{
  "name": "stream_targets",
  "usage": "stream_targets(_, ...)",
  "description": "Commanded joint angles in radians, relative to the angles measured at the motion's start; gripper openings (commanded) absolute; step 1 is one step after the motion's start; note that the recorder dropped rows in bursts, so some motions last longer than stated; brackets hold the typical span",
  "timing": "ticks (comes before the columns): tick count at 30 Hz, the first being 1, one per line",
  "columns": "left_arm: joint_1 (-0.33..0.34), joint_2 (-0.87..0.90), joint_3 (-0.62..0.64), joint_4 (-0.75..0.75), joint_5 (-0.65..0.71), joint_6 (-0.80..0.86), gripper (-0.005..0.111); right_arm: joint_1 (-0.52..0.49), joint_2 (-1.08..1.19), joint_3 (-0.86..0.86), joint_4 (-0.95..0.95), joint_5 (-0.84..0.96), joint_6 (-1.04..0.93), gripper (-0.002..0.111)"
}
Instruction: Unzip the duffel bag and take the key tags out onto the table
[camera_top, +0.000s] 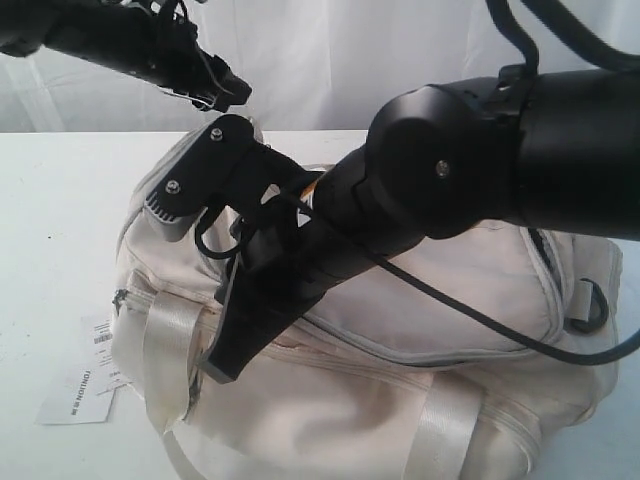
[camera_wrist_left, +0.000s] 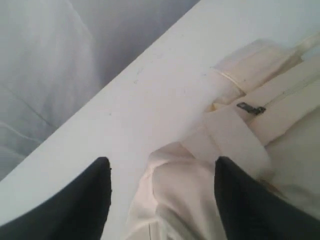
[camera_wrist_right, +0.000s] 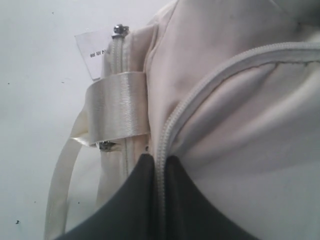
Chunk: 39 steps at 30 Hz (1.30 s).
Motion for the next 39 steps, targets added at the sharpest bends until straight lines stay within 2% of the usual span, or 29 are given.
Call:
stream_targets(1,0.001,-0.124,-0.008,0.287,0.199,-0.253,0.063,0.007,-0.013,0.008,0.029,0.045,0.025,0.0)
stream_targets(3,0.001,-0.177,-0.008,0.375,0.307,-0.332,0.058,0.007,-0.013,0.008,0.053,0.046,0.025,0.0)
stream_targets(7,0.04,-0.264,0.024,0.425,0.478,-0.526,0.033,0.007,-0.013,0.002,0.066,0.042,0.027,0.007)
stream_targets(11,0.105,-0.397,0.151,0.418,0.578,-0.556,0.01,0.007,-0.038,-0.007,0.062,0.051,0.079,0.032)
stream_targets(13,0.122,-0.489,0.234,0.416,0.558,-0.556,0.0,0.007,-0.068,-0.009,0.062,0.07,0.083,0.048)
stream_targets(15,0.13,-0.602,0.327,0.414,0.507,-0.559,0.0,0.007,-0.104,-0.009,0.055,0.085,0.083,0.061)
stream_targets(17,0.13,-0.711,0.405,0.397,0.474,-0.553,0.0,0.005,-0.149,-0.009,0.053,0.089,0.083,0.069)
stream_targets(23,0.13,-0.945,0.643,0.361,0.382,-0.541,0.0,0.005,-0.294,-0.009,-0.024,0.181,0.15,0.069)
stream_targets(28,0.13,-1.059,0.853,0.254,0.214,-0.505,0.0,0.005,-0.363,-0.009,-0.183,0.372,0.324,0.065)
stream_targets(31,0.13,-1.08,0.96,0.199,0.105,-0.479,0.0,0.005,-0.374,-0.009,-0.215,0.445,0.341,0.064)
stream_targets(35,0.117,-1.082,1.047,0.097,-0.007,-0.479,0.0,0.005,-0.372,-0.004,-0.215,0.445,0.308,0.064)
stream_targets(39,0.053,-1.082,1.041,0.085,0.0,-0.429,0.0,0.005,-0.342,-0.004,-0.287,0.441,0.269,0.064)
